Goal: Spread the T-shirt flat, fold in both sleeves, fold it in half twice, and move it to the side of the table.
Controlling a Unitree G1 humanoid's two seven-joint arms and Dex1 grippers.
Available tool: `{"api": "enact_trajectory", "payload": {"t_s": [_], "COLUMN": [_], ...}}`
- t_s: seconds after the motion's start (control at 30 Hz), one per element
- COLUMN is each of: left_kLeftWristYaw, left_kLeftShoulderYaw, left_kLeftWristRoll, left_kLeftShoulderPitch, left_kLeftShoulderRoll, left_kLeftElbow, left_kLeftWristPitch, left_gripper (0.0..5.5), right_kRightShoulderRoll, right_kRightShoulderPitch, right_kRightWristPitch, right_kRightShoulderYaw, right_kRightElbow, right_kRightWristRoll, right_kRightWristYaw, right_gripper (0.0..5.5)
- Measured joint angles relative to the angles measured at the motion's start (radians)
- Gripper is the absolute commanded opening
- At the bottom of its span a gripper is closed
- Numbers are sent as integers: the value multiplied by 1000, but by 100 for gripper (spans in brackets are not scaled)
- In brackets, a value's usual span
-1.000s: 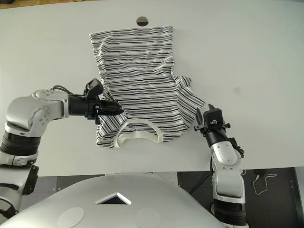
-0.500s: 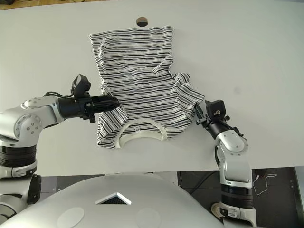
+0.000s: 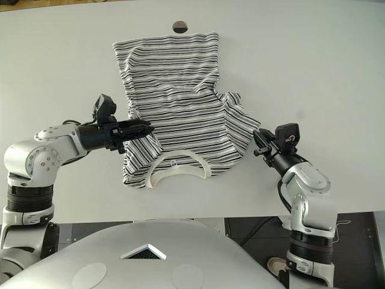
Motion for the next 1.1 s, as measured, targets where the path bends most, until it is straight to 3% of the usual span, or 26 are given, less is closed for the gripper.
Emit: {"api": "enact_trajectory", "payload": {"t_s": [0.3,0.43,0.63,0.9,1.1], "left_kLeftWristYaw": [3,2,-10,-10,-12], "left_kLeftShoulderYaw": [-7,-7,-6,-6,-7], "left_kLeftWristRoll": [1,1,-8,-17,-17], "left_kLeftShoulderPitch": [7,19,30,30,31], "left_kLeftShoulderRoll": [-10,-9,1,3,10], "left_kLeftElbow": [2,2,-12,-16,-17], "left_kLeftWristPitch": [-4,-6,-26,-38,-43], "left_gripper": [128,128,31,12,12], "right_kRightShoulderRoll": [-4,-13,-18,-19,-34], "right_kRightShoulderPitch": [-86,-129,-119,-31,-39], "right_kRightWristPitch": [-24,-33,-42,-33,44], "right_kRightShoulderYaw": [62,76,92,174,365], "right_kRightElbow": [111,174,167,-2,-259], "right_kRightWristRoll": [-46,-54,-54,-66,-157], "right_kRightWristYaw": [-25,-32,-39,-43,-63], "right_gripper": [157,84,10,10,10]}}
